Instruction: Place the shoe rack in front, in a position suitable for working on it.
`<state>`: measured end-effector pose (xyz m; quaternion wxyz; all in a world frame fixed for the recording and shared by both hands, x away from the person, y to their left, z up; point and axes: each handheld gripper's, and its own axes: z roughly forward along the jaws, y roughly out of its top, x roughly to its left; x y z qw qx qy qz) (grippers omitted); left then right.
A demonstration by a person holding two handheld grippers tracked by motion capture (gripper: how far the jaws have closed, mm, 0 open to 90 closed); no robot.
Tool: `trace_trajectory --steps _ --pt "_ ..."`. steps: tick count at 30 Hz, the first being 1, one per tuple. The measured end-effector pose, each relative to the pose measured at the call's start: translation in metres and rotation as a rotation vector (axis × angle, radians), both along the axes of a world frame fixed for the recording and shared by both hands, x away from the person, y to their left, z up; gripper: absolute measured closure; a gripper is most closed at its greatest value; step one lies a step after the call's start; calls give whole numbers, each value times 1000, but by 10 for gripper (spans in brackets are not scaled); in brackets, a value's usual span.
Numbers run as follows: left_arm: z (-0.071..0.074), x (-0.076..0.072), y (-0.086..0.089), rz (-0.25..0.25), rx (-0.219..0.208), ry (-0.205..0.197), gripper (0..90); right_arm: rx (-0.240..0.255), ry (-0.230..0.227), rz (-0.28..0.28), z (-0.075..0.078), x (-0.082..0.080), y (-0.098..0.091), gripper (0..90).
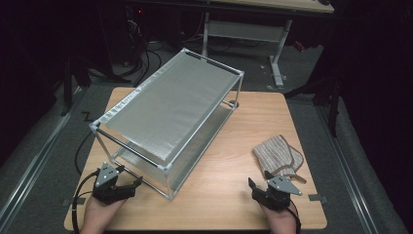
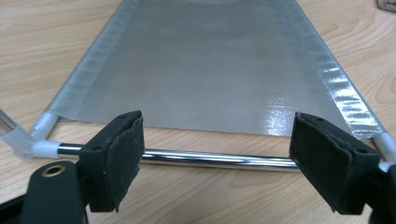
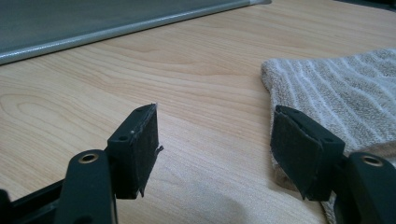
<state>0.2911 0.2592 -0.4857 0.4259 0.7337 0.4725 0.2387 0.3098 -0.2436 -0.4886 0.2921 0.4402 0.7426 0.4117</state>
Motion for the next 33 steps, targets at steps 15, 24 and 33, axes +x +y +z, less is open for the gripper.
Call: trace_trajectory --steps 15,24,33 --pt "0 -8 7 22 -10 -1 185 5 0 16 0 7 7 326" --pt "-1 -10 8 22 -12 4 185 8 1 25 0 10 11 325" --pt "0 -9 6 2 -18 -5 186 11 10 8 -1 9 10 326"
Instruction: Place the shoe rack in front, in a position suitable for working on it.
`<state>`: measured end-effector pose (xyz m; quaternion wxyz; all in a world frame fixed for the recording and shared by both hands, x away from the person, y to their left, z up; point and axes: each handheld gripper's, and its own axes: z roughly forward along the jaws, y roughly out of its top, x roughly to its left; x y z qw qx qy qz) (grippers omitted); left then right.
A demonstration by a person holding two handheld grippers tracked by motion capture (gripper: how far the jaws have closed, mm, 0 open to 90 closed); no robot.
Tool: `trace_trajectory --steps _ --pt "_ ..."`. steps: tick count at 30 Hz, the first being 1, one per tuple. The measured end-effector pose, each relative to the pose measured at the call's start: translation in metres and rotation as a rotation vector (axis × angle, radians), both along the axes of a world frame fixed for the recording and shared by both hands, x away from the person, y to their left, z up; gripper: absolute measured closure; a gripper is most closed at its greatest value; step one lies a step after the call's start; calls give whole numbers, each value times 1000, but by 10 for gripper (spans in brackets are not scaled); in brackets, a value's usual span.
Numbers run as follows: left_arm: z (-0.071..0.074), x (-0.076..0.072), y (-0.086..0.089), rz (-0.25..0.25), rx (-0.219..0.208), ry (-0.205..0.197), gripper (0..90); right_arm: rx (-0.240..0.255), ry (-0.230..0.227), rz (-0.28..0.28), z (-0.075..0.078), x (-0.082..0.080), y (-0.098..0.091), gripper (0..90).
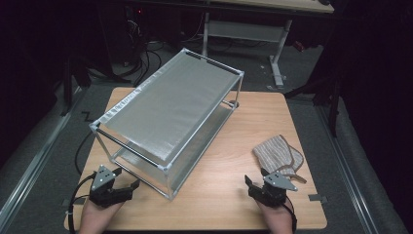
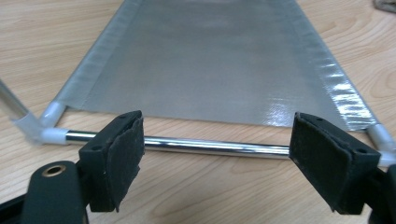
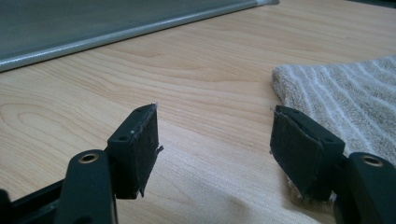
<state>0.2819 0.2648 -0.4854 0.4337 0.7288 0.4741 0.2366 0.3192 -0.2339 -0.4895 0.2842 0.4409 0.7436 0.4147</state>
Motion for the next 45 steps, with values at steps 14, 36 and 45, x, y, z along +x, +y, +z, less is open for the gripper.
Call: trace_trajectory --steps 14,36,45 --pt "26 -7 -27 -36 -96 -16 226 41 -34 42 1 1 -6 340" --pt "33 -21 -117 -251 -55 -79 670 -19 -20 -8 -3 -13 -29 361" --pt "34 -35 -116 -265 -9 -102 807 -12 -46 13 4 -20 -27 363"
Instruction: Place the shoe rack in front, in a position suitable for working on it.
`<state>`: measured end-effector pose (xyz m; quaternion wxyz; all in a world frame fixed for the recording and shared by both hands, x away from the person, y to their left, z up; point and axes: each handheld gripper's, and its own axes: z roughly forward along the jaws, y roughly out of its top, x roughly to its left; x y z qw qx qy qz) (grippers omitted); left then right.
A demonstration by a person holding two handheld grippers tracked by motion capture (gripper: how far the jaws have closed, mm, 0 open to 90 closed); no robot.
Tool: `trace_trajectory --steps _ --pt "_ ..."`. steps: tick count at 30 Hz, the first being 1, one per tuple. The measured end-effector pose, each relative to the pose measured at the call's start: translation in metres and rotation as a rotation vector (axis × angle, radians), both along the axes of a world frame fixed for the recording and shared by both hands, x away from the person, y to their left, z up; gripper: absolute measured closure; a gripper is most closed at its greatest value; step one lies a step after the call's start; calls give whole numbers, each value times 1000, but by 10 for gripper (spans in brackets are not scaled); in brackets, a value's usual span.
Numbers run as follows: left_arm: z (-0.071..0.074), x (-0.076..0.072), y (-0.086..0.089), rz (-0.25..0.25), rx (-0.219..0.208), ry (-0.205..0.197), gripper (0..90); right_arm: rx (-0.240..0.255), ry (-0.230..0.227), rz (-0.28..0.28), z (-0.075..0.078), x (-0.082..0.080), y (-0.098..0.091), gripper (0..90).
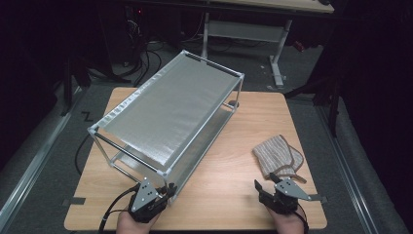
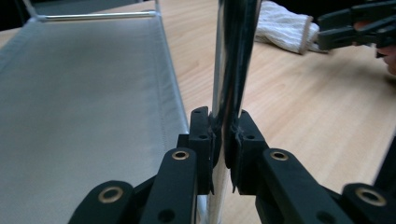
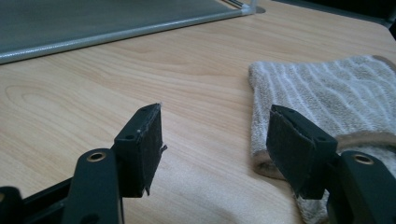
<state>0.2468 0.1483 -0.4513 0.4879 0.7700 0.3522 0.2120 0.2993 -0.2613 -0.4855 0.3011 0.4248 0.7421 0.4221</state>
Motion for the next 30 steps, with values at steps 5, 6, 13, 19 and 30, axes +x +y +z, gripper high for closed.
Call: trace_trajectory --steps 5,6,13,19,30 --pt "0 1 -11 -52 1 1 809 -5 9 -3 -2 1 2 362" --pt "0 1 -15 -63 -4 2 809 -2 11 -1 -2 2 2 362" --pt "-1 1 -44 -153 -18 -6 808 0 17 -14 -3 0 -1 363" --pt "-3 -10 -56 -212 -33 -7 807 -10 21 -5 -5 1 2 363" --pt "-7 -31 -28 -214 -16 29 538 -21 21 3 -5 2 8 363"
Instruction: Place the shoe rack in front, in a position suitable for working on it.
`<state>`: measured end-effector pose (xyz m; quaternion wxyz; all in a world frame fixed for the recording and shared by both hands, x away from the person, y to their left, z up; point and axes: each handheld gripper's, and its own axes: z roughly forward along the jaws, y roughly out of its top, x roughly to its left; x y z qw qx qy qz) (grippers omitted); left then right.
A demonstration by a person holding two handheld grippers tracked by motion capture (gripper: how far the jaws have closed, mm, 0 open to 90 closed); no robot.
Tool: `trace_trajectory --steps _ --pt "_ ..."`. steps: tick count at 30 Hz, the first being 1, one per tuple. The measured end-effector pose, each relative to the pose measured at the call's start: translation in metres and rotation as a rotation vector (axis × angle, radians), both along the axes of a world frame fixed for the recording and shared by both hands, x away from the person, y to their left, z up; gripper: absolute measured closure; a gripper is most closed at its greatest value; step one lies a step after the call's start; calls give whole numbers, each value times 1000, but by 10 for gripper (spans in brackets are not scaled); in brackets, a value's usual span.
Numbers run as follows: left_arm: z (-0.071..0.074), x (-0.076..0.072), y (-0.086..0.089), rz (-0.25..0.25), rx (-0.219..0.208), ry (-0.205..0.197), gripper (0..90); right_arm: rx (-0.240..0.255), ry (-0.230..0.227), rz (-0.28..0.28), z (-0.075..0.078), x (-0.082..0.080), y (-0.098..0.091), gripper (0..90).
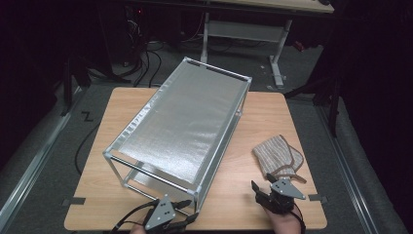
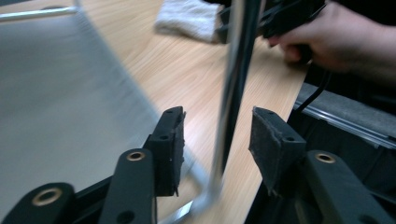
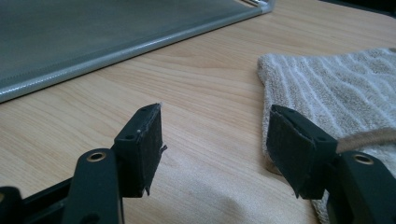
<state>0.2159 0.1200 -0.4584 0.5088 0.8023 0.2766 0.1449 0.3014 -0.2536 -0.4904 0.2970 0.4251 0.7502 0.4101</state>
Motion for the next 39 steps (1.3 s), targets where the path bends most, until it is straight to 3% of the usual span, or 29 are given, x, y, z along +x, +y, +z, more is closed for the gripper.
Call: trace_trajectory --steps 4,5,9,11,14,16,17,21,25,29,32,37,39 --pt "-2 -12 43 123 37 -12 540 6 3 -6 0 1 -1 363" --pt "-2 -12 43 123 37 -12 550 6 3 -6 0 1 -1 363" --pt "4 -13 115 366 -18 20 606 0 -8 0 1 -1 0 363" --pt "8 -10 140 468 -18 1 611 2 -7 0 1 -1 0 363" --pt "13 -2 159 566 4 -30 577 0 -5 3 1 0 2 363" --pt "16 7 167 603 0 -36 571 -3 -7 4 1 0 3 363" --pt "16 7 167 603 0 -36 571 -5 -8 7 1 0 3 363" --pt "24 30 165 623 -3 -59 614 -3 0 5 1 0 2 363" --pt "25 45 161 632 0 -74 798 -5 -4 2 1 0 1 363" --pt "25 61 160 627 -6 -76 808 -4 -5 5 1 -1 -1 363" --pt "25 74 152 591 5 -83 809 -4 -5 1 1 -1 -2 363" --pt "25 83 134 538 6 -92 808 -5 -7 6 1 -2 -1 363" --pt "23 86 118 493 -5 -98 808 -6 -3 7 1 -2 -1 363"
